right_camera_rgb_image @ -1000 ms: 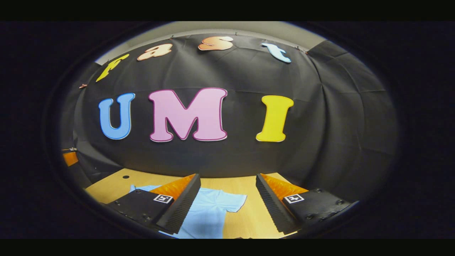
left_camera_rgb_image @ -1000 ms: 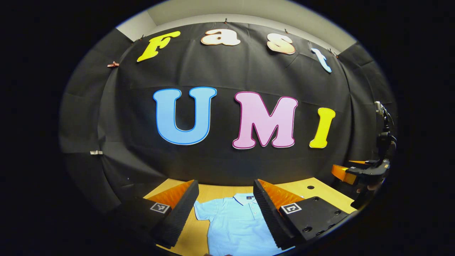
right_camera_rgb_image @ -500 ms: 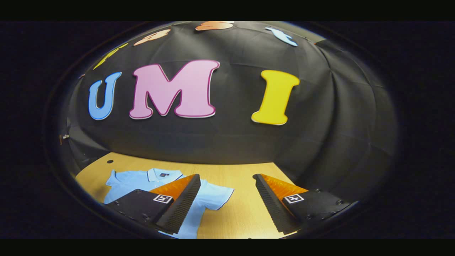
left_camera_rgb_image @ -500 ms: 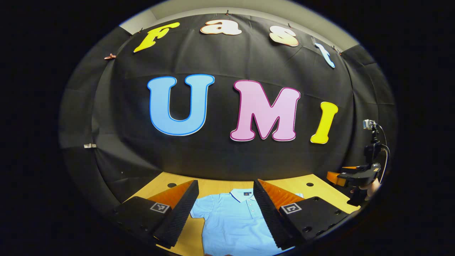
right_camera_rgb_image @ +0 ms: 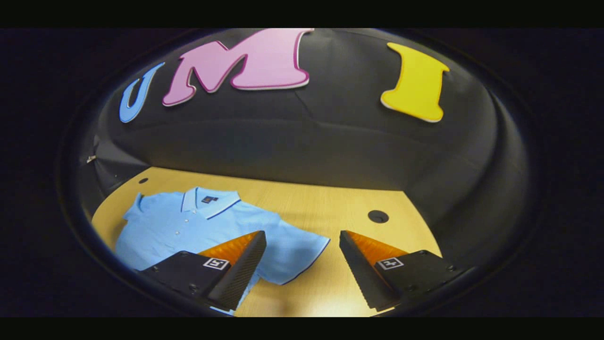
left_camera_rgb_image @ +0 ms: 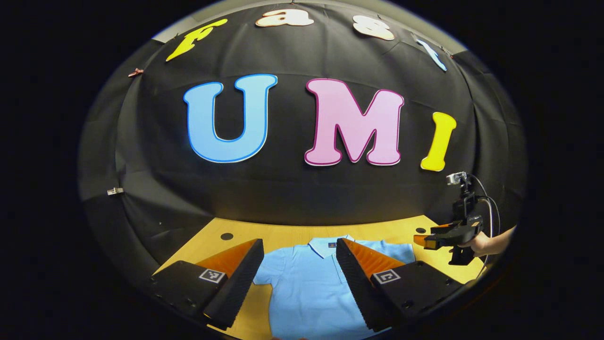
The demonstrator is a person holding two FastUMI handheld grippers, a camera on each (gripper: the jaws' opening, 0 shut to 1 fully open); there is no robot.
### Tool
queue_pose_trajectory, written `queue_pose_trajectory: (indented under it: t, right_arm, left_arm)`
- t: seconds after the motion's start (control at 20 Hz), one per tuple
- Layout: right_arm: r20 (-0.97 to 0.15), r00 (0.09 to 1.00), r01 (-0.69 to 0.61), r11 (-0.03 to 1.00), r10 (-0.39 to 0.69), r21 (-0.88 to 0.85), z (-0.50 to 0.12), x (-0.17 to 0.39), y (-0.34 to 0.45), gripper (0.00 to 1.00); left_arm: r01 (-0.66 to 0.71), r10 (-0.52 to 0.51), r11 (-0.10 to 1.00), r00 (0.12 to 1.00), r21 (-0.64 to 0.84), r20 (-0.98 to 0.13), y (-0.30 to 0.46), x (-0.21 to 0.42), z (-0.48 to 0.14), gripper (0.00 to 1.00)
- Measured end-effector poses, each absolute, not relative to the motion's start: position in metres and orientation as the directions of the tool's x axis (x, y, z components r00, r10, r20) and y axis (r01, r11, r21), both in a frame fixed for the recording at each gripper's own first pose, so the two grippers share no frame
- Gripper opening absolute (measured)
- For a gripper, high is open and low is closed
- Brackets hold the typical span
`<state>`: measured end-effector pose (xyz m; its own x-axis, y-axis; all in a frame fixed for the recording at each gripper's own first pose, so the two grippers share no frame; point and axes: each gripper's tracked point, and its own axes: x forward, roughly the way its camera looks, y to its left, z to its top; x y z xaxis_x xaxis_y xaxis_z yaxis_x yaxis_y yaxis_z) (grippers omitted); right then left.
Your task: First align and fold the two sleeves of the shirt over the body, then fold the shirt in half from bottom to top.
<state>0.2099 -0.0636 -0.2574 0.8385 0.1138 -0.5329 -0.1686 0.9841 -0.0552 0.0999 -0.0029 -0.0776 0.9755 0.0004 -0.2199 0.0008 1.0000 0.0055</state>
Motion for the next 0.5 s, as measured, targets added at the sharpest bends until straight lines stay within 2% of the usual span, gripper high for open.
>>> queue_pose_trajectory:
  t: [0.05, 0.1, 0.3, 0.45, 0.5]
  right_arm:
    - [-0.561, 0.818, -0.171, 0.985, 0.126, -0.028, -0.272, 0.215, -0.062, 0.97]
    - [-0.584, 0.801, -0.171, 0.985, 0.134, -0.008, -0.284, 0.220, -0.062, 0.98]
    - [-0.640, 0.757, -0.151, 0.988, 0.132, 0.027, -0.322, 0.241, -0.070, 0.98]
    - [-0.680, 0.724, -0.078, 0.994, 0.111, 0.080, -0.346, 0.248, -0.079, 0.97]
    - [-0.690, 0.716, -0.062, 0.995, 0.102, 0.082, -0.348, 0.247, -0.081, 0.92]
  left_arm:
    - [-0.006, 0.007, 1.000, 0.974, 0.004, -0.227, -0.002, 0.102, -0.081, 0.93]
    - [-0.011, 0.011, 1.000, 0.972, 0.002, -0.233, -0.003, 0.104, -0.085, 0.98]
    - [-0.028, 0.030, 1.000, 0.965, 0.011, -0.261, -0.003, 0.109, -0.098, 0.98]
    - [-0.032, 0.035, 0.999, 0.963, 0.013, -0.267, -0.007, 0.112, -0.103, 0.98]
    - [-0.033, 0.037, 0.999, 0.963, 0.017, -0.267, -0.008, 0.113, -0.103, 0.98]
